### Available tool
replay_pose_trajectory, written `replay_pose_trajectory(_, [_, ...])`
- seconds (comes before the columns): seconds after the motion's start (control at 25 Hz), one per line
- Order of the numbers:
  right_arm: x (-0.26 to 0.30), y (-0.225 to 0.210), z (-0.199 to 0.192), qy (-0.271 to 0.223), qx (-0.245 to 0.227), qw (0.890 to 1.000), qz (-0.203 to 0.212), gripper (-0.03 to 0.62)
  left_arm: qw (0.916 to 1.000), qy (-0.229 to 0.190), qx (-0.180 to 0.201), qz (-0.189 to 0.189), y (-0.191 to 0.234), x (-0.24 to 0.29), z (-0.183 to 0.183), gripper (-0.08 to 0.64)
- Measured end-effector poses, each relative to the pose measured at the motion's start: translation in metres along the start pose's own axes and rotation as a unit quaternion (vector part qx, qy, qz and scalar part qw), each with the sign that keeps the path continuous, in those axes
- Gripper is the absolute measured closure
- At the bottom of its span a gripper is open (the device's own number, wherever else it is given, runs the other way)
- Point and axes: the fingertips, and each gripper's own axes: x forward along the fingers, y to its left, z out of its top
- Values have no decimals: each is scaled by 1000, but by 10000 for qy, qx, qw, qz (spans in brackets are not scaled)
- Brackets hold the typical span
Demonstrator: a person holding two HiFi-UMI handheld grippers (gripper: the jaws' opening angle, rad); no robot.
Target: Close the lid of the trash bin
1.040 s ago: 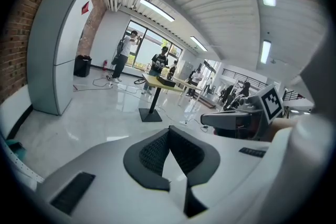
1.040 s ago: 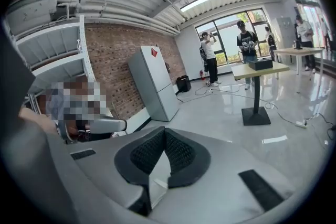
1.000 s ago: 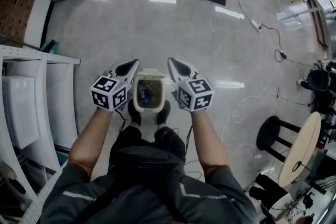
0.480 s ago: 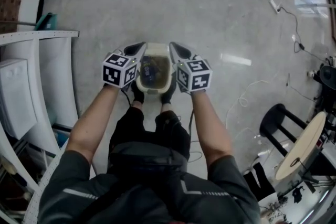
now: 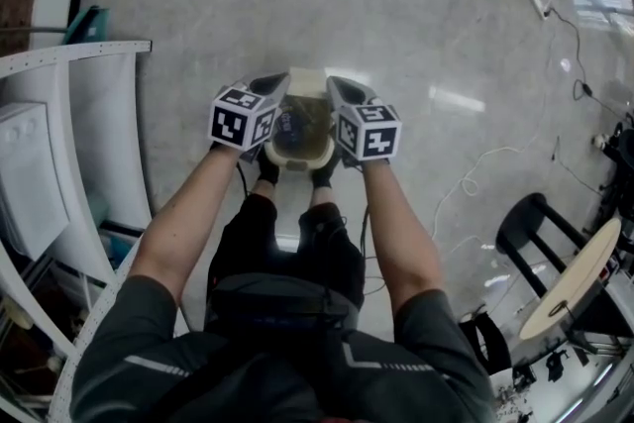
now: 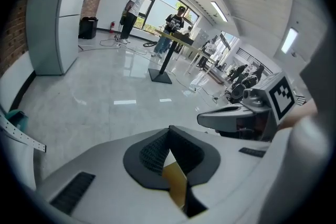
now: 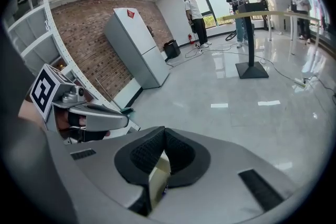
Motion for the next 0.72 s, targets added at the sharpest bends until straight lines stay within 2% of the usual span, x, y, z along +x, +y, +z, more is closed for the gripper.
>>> replay_pose_trajectory(0.28, [10,-3,-14,78,141,9999,-41,581,9999,137,-78,-45,3,12,-14,568])
replay_pose_trajectory(0.72, [1,3,-41,149,346,9993,-14,581,9994,250,-126,-193,-9,2,-40,568])
